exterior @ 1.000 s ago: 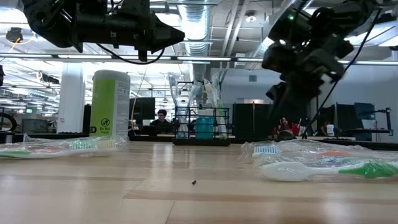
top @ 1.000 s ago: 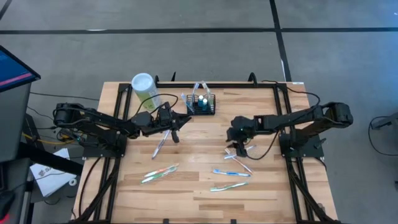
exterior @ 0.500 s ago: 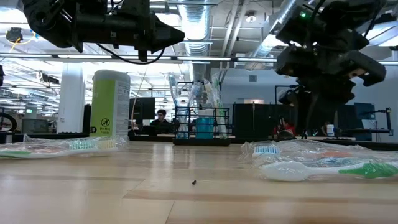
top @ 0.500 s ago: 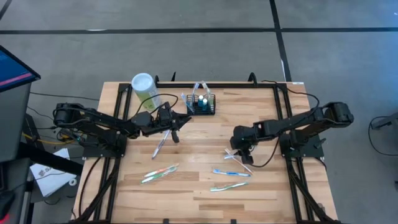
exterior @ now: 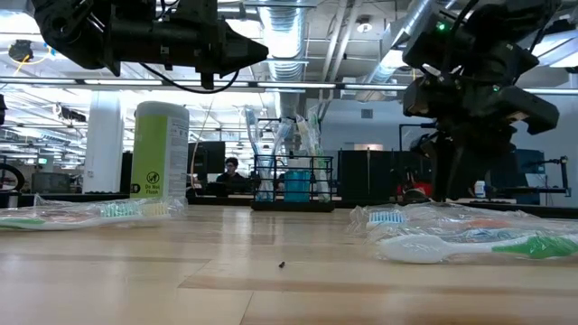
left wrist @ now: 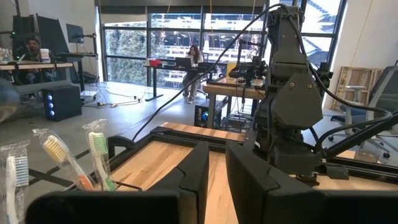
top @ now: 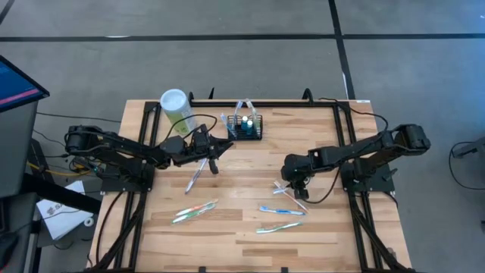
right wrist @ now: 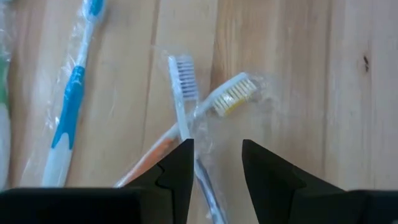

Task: Pick & Place toothbrushing station
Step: Put the purple toothbrush into the black wire organizer

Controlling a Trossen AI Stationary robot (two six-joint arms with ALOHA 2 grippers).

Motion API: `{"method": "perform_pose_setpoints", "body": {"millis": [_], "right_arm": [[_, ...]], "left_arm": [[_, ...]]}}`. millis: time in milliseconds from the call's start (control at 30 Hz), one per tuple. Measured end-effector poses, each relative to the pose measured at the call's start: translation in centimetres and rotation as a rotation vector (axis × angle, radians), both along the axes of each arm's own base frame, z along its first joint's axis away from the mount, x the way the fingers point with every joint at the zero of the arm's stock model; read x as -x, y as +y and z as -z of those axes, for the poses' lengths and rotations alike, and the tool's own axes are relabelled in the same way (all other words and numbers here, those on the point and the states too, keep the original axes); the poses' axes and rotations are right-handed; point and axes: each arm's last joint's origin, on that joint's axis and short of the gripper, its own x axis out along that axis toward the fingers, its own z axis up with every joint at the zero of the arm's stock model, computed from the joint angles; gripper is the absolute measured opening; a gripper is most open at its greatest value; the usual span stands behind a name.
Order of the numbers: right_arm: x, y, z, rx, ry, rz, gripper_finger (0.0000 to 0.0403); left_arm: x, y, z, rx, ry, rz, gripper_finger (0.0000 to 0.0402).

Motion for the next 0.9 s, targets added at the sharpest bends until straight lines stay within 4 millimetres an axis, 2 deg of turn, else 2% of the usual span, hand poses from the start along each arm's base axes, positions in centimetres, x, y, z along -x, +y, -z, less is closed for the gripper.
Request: {"method": "perform_pose_setpoints", "body": {"millis": [633,767,900], "right_arm": [[1.1,0.5,1.8,0.007,-0.021,-0.002,0.0121],[1.1,0.6,1.8,0.014,-0.022,-0.004,0.0082],[1.1,0.6,1.8,0.017,-0.023,-0.013,0.0016]], "left_arm": [[0.0,0.0,0.0,0.0,0.0,0.0,0.0049],[0.0,0.0,0.0,0.0,0.0,0.0,0.0049],[0.0,0.0,0.0,0.0,0.0,0.0,0.0049]]}}
